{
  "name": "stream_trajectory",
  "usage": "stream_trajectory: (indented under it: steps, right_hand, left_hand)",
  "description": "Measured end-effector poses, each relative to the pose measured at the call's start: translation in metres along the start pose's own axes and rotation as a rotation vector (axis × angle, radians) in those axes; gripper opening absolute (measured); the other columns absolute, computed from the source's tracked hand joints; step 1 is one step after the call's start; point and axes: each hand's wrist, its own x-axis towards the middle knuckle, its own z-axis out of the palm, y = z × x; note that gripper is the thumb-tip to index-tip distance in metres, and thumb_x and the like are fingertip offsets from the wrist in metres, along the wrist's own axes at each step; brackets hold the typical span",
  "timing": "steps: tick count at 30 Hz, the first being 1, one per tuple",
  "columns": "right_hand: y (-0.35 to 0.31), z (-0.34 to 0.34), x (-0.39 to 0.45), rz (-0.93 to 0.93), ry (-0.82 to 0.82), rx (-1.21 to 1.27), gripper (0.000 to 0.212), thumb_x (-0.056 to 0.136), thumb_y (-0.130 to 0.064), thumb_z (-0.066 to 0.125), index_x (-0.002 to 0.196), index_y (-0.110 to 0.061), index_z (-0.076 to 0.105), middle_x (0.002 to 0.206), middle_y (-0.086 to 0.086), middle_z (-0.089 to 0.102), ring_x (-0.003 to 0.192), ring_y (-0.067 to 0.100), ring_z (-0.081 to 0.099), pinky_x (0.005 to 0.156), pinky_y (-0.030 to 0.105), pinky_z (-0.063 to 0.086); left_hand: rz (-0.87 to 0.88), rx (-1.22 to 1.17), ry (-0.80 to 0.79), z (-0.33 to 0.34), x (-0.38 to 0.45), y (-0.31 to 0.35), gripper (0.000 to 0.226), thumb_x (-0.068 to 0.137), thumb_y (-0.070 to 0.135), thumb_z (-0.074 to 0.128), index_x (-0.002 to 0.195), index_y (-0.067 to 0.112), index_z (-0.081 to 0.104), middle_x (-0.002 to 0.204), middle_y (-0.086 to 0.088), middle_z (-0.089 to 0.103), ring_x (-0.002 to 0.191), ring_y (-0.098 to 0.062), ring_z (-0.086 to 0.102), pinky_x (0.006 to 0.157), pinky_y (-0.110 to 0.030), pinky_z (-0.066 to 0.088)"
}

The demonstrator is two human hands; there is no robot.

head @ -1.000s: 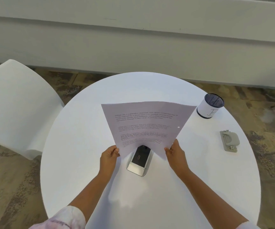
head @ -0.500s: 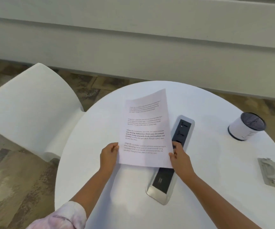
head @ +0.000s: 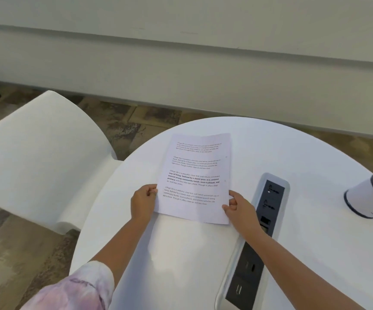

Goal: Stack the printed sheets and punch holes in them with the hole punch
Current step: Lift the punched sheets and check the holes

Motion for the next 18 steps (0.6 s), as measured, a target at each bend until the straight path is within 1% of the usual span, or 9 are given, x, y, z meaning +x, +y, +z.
stream_trajectory:
  steps: [4, 7, 11, 13, 16, 18]
  right_hand:
    - [-0.005, 0.003, 0.014, 0.000, 0.002, 0.034, 0.042, 0.090, -0.011, 0.055, 0.130, -0.020, 0.048, 0.077, -0.012, 0.049, 0.067, 0.002, 0.049, 0.052, 0.007, 0.040]
    - [-0.006, 0.007, 0.020, -0.002, 0.005, 0.048, 0.041, 0.089, -0.009, 0.056, 0.129, -0.019, 0.049, 0.074, -0.012, 0.050, 0.065, 0.002, 0.049, 0.052, 0.002, 0.041]
    - [-0.006, 0.008, 0.027, -0.007, 0.013, 0.068, 0.041, 0.088, -0.009, 0.058, 0.127, -0.020, 0.051, 0.072, -0.012, 0.051, 0.064, 0.002, 0.049, 0.053, -0.001, 0.039]
    - [-0.006, 0.008, 0.029, -0.010, 0.009, 0.064, 0.040, 0.088, -0.009, 0.058, 0.126, -0.019, 0.052, 0.072, -0.011, 0.051, 0.064, 0.001, 0.050, 0.054, 0.001, 0.041]
    - [-0.004, 0.008, 0.030, -0.008, 0.004, 0.080, 0.041, 0.087, -0.010, 0.059, 0.126, -0.019, 0.052, 0.071, -0.011, 0.052, 0.065, 0.001, 0.050, 0.055, 0.006, 0.041]
    - [-0.005, 0.008, 0.030, -0.001, 0.008, 0.081, 0.043, 0.088, -0.015, 0.060, 0.129, -0.018, 0.050, 0.077, -0.009, 0.054, 0.069, 0.002, 0.052, 0.057, 0.008, 0.038]
  left_hand:
    - [0.027, 0.025, 0.028, 0.003, 0.016, 0.003, 0.026, 0.090, 0.006, 0.047, 0.105, 0.009, 0.068, 0.109, -0.009, 0.069, 0.090, -0.016, 0.054, 0.077, -0.024, 0.036]
    - [0.016, 0.016, 0.047, 0.004, 0.026, 0.005, 0.026, 0.090, 0.007, 0.047, 0.107, 0.008, 0.067, 0.110, -0.010, 0.069, 0.090, -0.018, 0.055, 0.078, -0.024, 0.036]
    - [0.009, 0.020, 0.067, 0.005, 0.033, 0.007, 0.026, 0.090, 0.008, 0.049, 0.108, 0.009, 0.066, 0.112, -0.011, 0.068, 0.101, -0.024, 0.058, 0.080, -0.024, 0.037]
    - [0.006, 0.030, 0.071, 0.006, 0.034, 0.008, 0.026, 0.090, 0.009, 0.048, 0.108, 0.010, 0.067, 0.112, -0.010, 0.068, 0.103, -0.025, 0.059, 0.080, -0.024, 0.037]
    - [-0.002, 0.048, 0.082, 0.007, 0.034, 0.009, 0.026, 0.090, 0.009, 0.048, 0.107, 0.010, 0.067, 0.110, -0.011, 0.068, 0.099, -0.025, 0.059, 0.077, -0.025, 0.037]
    - [-0.008, 0.062, 0.101, 0.007, 0.033, 0.010, 0.027, 0.090, 0.009, 0.047, 0.110, 0.010, 0.065, 0.110, -0.012, 0.068, 0.101, -0.027, 0.059, 0.079, -0.026, 0.040]
